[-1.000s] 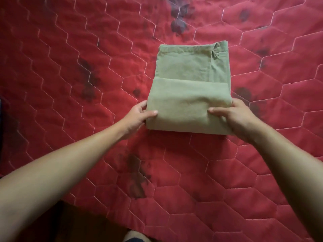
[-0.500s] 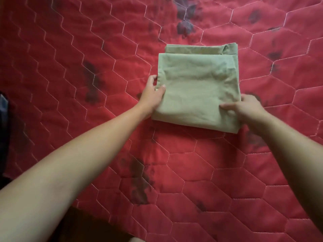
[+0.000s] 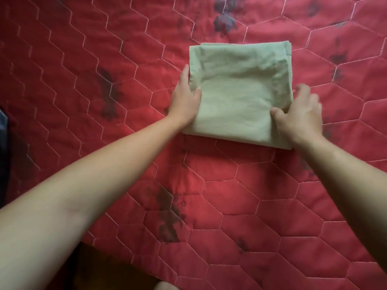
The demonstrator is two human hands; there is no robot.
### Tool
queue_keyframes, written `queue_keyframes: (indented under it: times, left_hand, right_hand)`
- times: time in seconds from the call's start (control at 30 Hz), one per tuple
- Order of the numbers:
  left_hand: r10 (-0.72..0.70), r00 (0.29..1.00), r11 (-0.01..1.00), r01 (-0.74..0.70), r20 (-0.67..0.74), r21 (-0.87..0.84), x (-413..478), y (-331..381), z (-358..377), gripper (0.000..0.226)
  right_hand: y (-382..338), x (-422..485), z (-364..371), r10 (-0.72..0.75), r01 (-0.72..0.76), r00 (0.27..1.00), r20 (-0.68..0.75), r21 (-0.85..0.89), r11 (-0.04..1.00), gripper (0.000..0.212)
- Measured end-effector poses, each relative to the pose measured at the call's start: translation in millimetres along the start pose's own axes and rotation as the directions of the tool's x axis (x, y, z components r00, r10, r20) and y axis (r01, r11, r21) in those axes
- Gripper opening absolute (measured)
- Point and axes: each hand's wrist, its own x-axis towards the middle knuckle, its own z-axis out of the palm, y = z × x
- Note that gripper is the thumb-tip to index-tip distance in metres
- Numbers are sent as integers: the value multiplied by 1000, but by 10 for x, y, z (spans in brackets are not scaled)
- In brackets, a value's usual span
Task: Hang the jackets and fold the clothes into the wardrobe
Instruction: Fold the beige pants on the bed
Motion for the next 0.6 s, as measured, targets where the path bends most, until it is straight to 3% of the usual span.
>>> queue_keyframes:
  times: [0.07,0.1,0.17,0.27,0.33,0.43,0.5,0.6]
  left_hand:
    - [136,990,961,-123,-36,246,-54,40,16,83]
    - [205,979,915,-187,-13,357,-62,54,19,84]
    - [275,959,829,-273,70,489,-55,59,59,81]
    - [292,941,768,-338,173,543,-24,26,153,78]
    - [279,939,748,-345,203,568,0,-1,188,77]
    - [293,939,681,-336,179,650,75,41,221,79]
    - [323,931,649,-347,167,677,144,90,275,79]
    - [360,917,654,-379,172,655,205,65,375,76]
  right_hand:
    - [-82,-56,42,-178,164,980,-89,-144,976,76]
    - [-130,-56,82,-266,250,963,-48,-211,945,78]
    - [-169,-38,195,-306,333,943,135,-319,887,82]
    - [-111,-23,343,-256,350,930,262,-425,835,95]
    - [-91,-14,348,-292,367,929,227,-477,799,99]
    - [-211,70,298,-457,430,884,102,-562,707,98]
    - [-245,169,321,-511,475,852,116,-583,659,101]
    - [-145,313,443,-463,499,862,205,-503,706,103]
